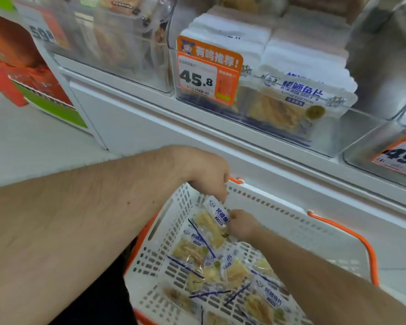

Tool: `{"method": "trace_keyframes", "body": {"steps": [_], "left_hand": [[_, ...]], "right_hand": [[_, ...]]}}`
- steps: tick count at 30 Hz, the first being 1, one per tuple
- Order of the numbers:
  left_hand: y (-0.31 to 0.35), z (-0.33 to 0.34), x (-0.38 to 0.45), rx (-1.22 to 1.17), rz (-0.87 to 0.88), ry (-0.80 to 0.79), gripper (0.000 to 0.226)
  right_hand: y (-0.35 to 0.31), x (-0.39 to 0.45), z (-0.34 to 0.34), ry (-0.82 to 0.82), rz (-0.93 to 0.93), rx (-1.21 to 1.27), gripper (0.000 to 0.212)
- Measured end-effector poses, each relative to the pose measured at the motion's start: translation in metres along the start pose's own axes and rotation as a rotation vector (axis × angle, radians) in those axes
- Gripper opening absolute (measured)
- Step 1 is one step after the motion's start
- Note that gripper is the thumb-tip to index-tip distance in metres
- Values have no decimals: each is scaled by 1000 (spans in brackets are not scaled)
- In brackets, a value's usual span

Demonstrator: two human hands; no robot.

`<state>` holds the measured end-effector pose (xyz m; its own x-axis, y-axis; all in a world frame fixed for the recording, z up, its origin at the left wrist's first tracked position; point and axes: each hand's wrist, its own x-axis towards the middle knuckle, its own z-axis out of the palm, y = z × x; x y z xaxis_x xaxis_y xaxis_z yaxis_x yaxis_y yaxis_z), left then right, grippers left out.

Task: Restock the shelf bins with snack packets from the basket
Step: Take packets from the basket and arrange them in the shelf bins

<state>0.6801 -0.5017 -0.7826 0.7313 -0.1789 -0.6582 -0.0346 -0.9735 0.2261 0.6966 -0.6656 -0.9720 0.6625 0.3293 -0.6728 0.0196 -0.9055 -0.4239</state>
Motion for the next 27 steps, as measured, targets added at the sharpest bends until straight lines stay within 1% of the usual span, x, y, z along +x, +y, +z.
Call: {"method": "trace_keyframes", "body": {"steps": [2,5,7,9,10,11,13,15,16,17,18,20,21,22,23,25,26,27], "left_hand": [[-10,0,1,-49,-5,54,26],[-18,-7,-8,-90,-48,95,35],[-22,-9,-13,-129,-83,138,45],[-27,-10,-14,-205,-80,189,50],[-29,-11,-15,-262,-67,210,50],[-30,-11,-15,-338,-35,221,47],[-29,-13,-17,-502,46,268,34],[-27,-18,-23,-662,128,327,16],[-27,-21,-26,-731,167,353,13],[-29,-24,-27,-790,200,382,15],[-28,-27,-31,-841,215,411,24],[-31,-33,-36,-945,221,486,60],[-32,-36,-37,-990,232,524,73],[-31,-39,-39,-1037,254,555,73],[-30,-41,-40,-1078,277,590,64],[-27,-46,-44,-1141,320,641,33],[-24,-48,-49,-1155,344,664,23],[-23,-50,-50,-1154,365,673,18]], "right_hand": [[-7,-18,-27,-3,-105,-11,15],[-23,-50,-69,78,-197,-13,13],[-36,-72,-94,100,-259,-15,13],[-49,-93,-115,127,-325,16,19],[-54,-101,-125,149,-350,26,19],[-59,-110,-134,175,-364,23,16],[-68,-127,-150,232,-394,32,12],[-75,-144,-165,258,-406,101,13],[-77,-152,-172,270,-416,161,11],[-79,-159,-176,290,-432,237,8],[-81,-165,-181,319,-441,325,6],[-83,-175,-188,382,-451,468,6],[-83,-177,-190,411,-448,505,17],[-84,-179,-192,431,-436,535,23],[-84,-179,-192,433,-428,564,22],[-88,-182,-192,420,-428,638,11],[-92,-184,-192,417,-437,678,9],[-95,-184,-193,425,-454,705,11]]}}
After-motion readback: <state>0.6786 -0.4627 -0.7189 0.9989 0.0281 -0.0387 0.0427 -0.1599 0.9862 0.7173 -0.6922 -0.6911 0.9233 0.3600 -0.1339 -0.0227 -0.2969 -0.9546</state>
